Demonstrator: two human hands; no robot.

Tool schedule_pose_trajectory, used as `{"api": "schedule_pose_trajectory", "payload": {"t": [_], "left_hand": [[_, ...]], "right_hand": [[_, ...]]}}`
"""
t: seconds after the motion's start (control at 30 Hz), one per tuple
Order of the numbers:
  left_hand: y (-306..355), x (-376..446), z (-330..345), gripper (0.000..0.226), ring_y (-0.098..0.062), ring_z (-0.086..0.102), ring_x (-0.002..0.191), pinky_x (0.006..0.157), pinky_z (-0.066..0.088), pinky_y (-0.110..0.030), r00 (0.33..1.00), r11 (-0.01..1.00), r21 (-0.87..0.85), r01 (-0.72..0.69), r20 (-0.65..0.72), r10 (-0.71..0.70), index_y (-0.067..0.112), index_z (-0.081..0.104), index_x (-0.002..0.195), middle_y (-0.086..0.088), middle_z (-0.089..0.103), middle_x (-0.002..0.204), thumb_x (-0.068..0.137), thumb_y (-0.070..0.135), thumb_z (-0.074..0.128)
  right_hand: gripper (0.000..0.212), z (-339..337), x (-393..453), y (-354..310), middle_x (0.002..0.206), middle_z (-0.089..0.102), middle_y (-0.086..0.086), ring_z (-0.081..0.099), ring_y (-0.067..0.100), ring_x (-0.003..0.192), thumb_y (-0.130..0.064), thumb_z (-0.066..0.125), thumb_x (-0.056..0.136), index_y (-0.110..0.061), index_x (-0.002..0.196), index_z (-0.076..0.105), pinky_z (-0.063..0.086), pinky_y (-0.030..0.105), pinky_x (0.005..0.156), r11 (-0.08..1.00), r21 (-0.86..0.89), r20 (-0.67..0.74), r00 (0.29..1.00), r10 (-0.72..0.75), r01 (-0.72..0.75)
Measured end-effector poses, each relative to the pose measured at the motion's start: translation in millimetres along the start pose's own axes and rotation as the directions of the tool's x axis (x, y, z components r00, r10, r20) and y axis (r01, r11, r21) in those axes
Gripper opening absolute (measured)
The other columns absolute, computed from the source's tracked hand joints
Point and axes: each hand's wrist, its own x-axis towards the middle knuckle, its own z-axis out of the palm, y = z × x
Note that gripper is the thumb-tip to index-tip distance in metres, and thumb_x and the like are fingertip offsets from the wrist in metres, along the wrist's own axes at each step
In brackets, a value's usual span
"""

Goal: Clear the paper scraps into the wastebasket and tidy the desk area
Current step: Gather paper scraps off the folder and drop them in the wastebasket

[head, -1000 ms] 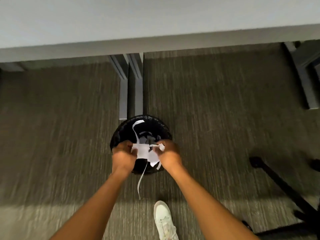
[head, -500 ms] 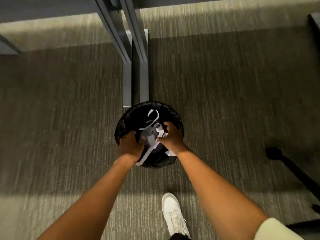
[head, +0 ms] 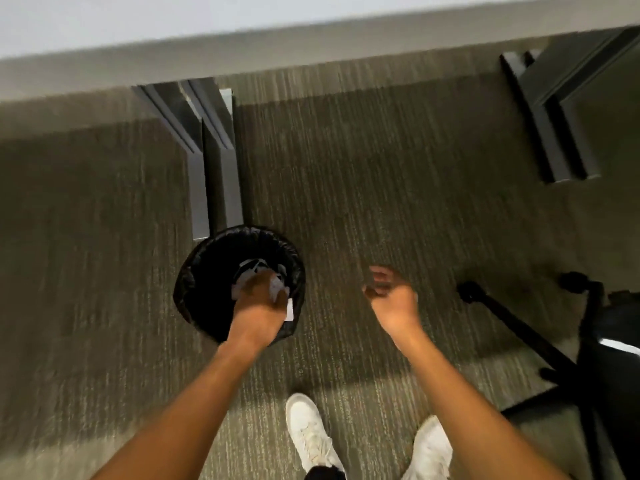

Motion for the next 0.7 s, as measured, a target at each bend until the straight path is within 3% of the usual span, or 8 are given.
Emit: {"api": "schedule_pose_trajectory", "payload": {"t": [0.2, 0.3, 0.43, 0.6, 0.7], "left_hand": [[121, -40, 44, 0.046, -0.04, 0.06, 0.11, 0.091, 0.05, -0.044, 0.979, 0.981, 0.065, -0.181, 0.107, 0.173, 0.005, 0.055, 0.128, -0.024, 0.065, 0.114, 0.094, 0.035, 0.057], [179, -64, 69, 0.049, -0.037, 0.055, 0.115, 0.097, 0.047, -0.044, 0.944, 0.952, 0.062, -0.3, 0.161, 0.287, 0.011, 0.049, 0.134, -0.02, 0.06, 0.12, 0.094, 0.039, 0.057], [259, -94, 110, 0.052, -0.029, 0.051, 0.12, 0.104, 0.044, -0.042, 0.871, 0.894, 0.024, -0.447, 0.238, 0.429, 0.015, 0.046, 0.137, -0.011, 0.054, 0.13, 0.093, 0.041, 0.057], [344, -134, 170, 0.054, -0.028, 0.049, 0.124, 0.104, 0.044, -0.04, 0.757, 0.807, -0.007, -0.59, 0.343, 0.556, 0.018, 0.046, 0.137, -0.007, 0.052, 0.135, 0.092, 0.044, 0.058], [386, -157, 209, 0.052, -0.027, 0.048, 0.127, 0.106, 0.041, -0.038, 0.687, 0.744, 0.005, -0.668, 0.389, 0.614, 0.015, 0.047, 0.137, -0.008, 0.053, 0.134, 0.092, 0.04, 0.059]], "right_hand": [[0.04, -152, -27, 32, 0.115, 0.057, 0.003, 0.062, 0.014, 0.089, -0.02, 0.074, 0.082, -0.02, 0.119, 0.059, 0.047, 0.021, 0.075, 0.99, -0.139, -0.256, 0.965, -0.051, 0.016], [0.042, -227, -45, 48, 0.117, 0.057, 0.006, 0.062, 0.017, 0.092, -0.02, 0.076, 0.08, -0.02, 0.119, 0.06, 0.05, 0.028, 0.081, 0.989, -0.151, -0.366, 0.929, -0.057, 0.001], [0.044, -323, -77, 75, 0.117, 0.057, 0.007, 0.06, 0.016, 0.095, -0.021, 0.076, 0.08, -0.019, 0.121, 0.059, 0.044, 0.024, 0.079, 0.986, -0.167, -0.487, 0.87, -0.071, -0.013], [0.045, -416, -111, 119, 0.123, 0.055, 0.007, 0.057, 0.024, 0.109, -0.024, 0.072, 0.082, -0.017, 0.124, 0.056, 0.047, 0.038, 0.094, 0.988, -0.127, -0.603, 0.797, -0.004, -0.091], [0.047, -459, -125, 153, 0.128, 0.052, 0.008, 0.054, 0.026, 0.116, -0.025, 0.071, 0.083, -0.018, 0.126, 0.053, 0.042, 0.035, 0.099, 0.982, -0.099, -0.634, 0.771, 0.063, -0.162]]}}
